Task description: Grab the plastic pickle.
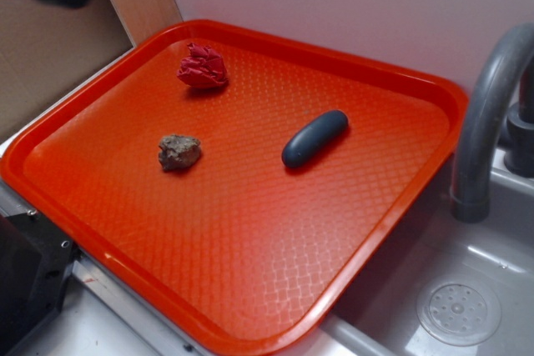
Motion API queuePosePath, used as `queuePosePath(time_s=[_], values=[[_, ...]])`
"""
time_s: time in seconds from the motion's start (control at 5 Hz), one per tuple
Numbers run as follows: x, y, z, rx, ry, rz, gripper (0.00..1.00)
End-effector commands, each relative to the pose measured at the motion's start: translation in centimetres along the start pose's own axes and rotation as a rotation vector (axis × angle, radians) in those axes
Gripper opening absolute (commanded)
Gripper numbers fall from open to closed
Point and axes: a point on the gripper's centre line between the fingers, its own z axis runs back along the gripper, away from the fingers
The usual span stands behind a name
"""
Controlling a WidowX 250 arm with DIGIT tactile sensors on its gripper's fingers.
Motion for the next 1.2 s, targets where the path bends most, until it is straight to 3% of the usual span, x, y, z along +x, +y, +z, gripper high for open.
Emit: queuePosePath(time_s=[0.0,0.2,1.0], values=[[5.7,-5.7,-4.8,0.024,-0.155,0.067,1.0],[6.9,-6.6,-8.1,0.03,-0.103,0.05,1.0],[8.9,-5.2,-18.4,0.068,0.021,-0.125,1.0]])
